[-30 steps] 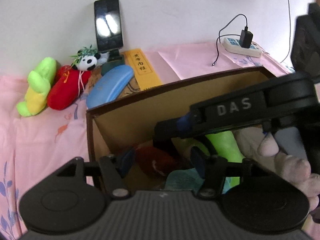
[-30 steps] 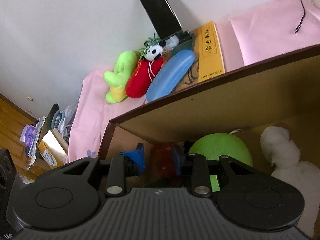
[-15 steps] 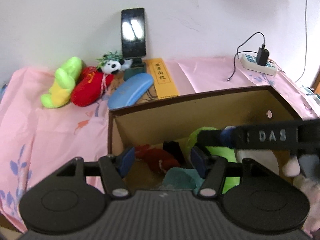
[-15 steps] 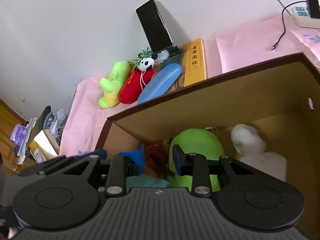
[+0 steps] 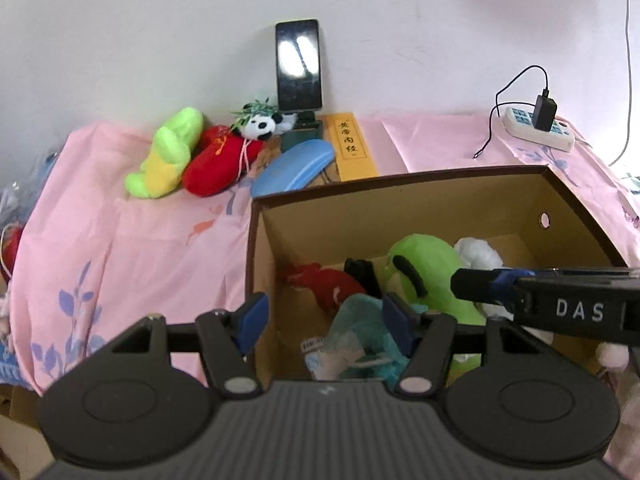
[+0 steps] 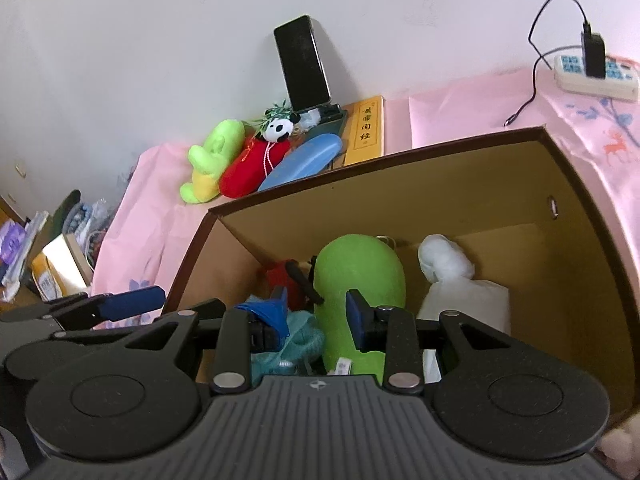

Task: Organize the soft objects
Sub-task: 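Lower the red plush beside the teal cloth and open both grippers, then withdraw both grippers up and away from the box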

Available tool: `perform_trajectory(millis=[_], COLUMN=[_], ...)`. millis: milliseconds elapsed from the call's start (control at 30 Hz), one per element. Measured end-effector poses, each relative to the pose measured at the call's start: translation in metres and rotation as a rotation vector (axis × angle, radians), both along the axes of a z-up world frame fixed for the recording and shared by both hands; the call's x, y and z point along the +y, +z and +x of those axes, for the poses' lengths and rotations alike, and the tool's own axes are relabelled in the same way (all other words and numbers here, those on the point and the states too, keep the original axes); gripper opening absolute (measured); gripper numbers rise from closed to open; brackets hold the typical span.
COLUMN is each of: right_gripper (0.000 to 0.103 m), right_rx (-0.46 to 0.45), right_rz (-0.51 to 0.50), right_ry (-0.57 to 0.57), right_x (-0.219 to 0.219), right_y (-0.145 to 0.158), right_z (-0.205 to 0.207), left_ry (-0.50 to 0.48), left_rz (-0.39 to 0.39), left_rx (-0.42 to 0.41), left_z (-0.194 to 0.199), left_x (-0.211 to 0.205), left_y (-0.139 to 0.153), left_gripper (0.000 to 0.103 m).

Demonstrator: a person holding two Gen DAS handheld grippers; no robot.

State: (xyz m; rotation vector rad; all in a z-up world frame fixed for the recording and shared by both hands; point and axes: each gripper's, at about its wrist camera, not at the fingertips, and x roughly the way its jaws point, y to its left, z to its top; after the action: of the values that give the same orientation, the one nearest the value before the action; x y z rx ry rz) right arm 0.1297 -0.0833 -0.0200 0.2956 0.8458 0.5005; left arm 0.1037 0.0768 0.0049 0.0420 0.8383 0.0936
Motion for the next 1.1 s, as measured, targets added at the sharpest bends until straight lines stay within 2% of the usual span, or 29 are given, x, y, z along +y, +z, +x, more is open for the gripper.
perform_trajectory(millis=[567,733,833,867,900,933,1100], right_gripper=[0.016,0.016,0.016,0.016,0.017,0.019,0.019], right_rx=[-0.078,-0.099,-0.095,-0.089,-0.084,-0.080,-0.068], right_rz=[-0.097,-0.128,-0.147,-0.148,-0.149,-0.157,-0.171], right_ry=[-0.011,-0.006,-0.013,-0.014,-0.016,-0.022,-0.035], right_x=[-0.003,-0.001,-0.002,-0.003,-0.004,-0.005,-0.011], right_y=[0.019,0.024,0.024,0.024,0.024,0.025,0.026], right_z=[-0.045,-0.056,-0.062,-0.063,-0.065,-0.067,-0.077], left_ry=[0.067,0.065,0.073,0.076,0.078,0.086,0.077], left_rz=[0.024,-0.005,-0.030,-0.033,-0.034,-0.030,-0.018], left_rx=[-0.033,-0.045,-0.050,-0.050,-0.053,-0.064,-0.078], left_z=[-0.043,-0.053,-0.058,-0.060,-0.062,-0.065,-0.077], left_x=[-0.006,-0.006,-0.006,-0.007,-0.008,-0.009,-0.015], left_y=[0.014,0.018,0.019,0.019,0.019,0.020,0.022], left_gripper=[0.070,0.075,0.079,0.086,0.100,0.102,0.102])
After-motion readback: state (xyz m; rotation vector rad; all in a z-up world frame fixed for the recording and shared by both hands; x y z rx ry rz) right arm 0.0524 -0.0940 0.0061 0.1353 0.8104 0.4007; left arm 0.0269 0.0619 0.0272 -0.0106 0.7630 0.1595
